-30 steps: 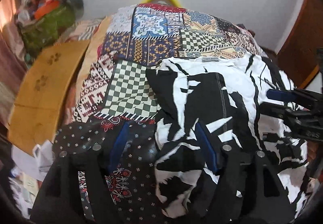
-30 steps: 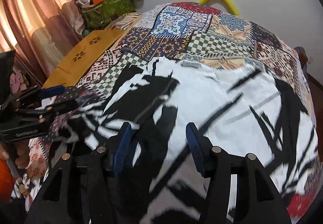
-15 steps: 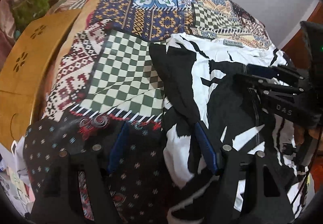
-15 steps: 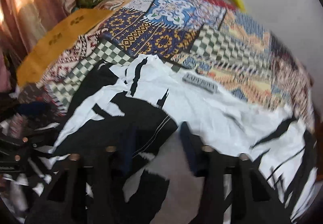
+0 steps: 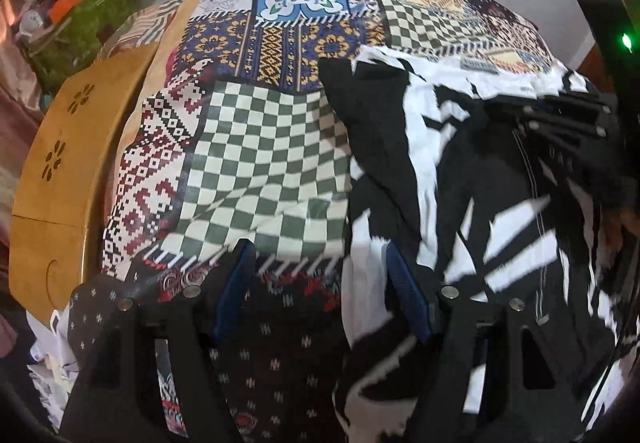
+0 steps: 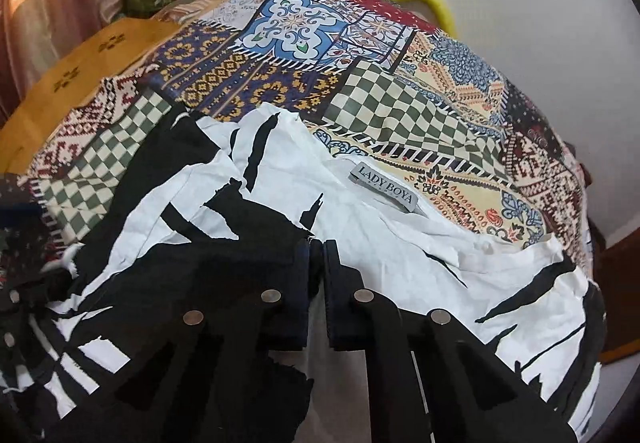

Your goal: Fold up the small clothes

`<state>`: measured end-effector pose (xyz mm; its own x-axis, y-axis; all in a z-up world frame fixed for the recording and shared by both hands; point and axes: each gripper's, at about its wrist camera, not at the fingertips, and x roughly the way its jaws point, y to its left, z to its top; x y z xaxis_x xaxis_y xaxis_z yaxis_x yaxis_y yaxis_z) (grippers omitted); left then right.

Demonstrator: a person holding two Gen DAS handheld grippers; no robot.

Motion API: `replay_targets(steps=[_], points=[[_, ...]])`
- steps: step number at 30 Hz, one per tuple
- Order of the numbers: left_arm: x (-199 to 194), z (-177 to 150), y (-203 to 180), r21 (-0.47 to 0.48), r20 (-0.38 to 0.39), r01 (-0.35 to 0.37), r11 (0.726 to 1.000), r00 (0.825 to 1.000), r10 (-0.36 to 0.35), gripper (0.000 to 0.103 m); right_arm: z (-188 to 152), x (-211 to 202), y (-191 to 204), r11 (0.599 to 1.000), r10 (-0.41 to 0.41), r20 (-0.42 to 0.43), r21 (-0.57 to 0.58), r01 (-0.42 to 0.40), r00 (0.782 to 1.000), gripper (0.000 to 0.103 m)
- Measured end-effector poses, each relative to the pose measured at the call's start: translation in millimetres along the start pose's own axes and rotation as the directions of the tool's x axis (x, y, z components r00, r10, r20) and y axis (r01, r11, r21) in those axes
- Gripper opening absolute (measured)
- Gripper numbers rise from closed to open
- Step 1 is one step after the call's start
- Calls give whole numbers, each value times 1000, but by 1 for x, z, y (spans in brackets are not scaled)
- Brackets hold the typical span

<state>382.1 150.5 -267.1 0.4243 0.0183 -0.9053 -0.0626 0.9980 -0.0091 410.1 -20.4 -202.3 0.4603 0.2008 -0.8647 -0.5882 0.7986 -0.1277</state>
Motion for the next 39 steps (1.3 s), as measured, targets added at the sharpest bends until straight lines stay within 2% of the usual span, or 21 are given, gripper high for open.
replay_targets(steps=[5, 7, 9, 12, 16, 20, 23, 24, 28, 31, 36, 39], points=[[-3, -21, -1, 26, -19, -30, 999, 999, 30, 69, -11, -36, 3, 999, 34, 42, 8, -35, 999, 7], [-5, -28, 3, 10, -19, -32, 999, 999, 32, 71, -19, -51, 10, 997, 72, 53, -8, -72, 996, 13], [-10, -35, 8, -7, -22, -37, 999, 999, 37, 71, -29, -62, 18, 993, 114, 52, -14, -114, 992, 26], [-20, -47, 16, -20, -24, -49, 999, 999, 48, 71, -46, -68, 26, 987, 158, 23, -18, -158, 987, 29], [-36, -69, 30, -39, -35, -89, 995, 995, 88, 71, -68, -73, 31, 985, 169, -27, -17, -169, 985, 32], [-57, -99, 45, -46, -47, -147, 988, 988, 145, 71, -87, -93, 28, 982, 189, -35, 17, -188, 981, 36], [-77, -119, 53, -66, -40, -157, 985, 987, 155, 71, -104, -117, 29, 979, 203, -20, 36, -202, 979, 42], [-87, -125, 56, -80, -34, -150, 985, 988, 148, 71, -109, -124, 30, 977, 208, -14, 38, -208, 978, 46], [-121, -148, 61, -127, 0, -107, 986, 994, 107, 78, -134, -155, 38, 972, 232, 10, 29, -232, 973, 48], [-144, -166, 58, -144, 31, -66, 987, 997, 72, 83, -151, -166, 45, 971, 239, 13, 16, -239, 971, 60], [-158, -191, 42, -137, 30, -7, 990, 999, 11, 85, -182, -163, 57, 977, 210, -36, -24, -211, 977, 61], [-157, -201, 27, -106, 22, 30, 994, 999, -28, 85, -197, -159, 55, 975, 222, -47, 4, -222, 974, 61]])
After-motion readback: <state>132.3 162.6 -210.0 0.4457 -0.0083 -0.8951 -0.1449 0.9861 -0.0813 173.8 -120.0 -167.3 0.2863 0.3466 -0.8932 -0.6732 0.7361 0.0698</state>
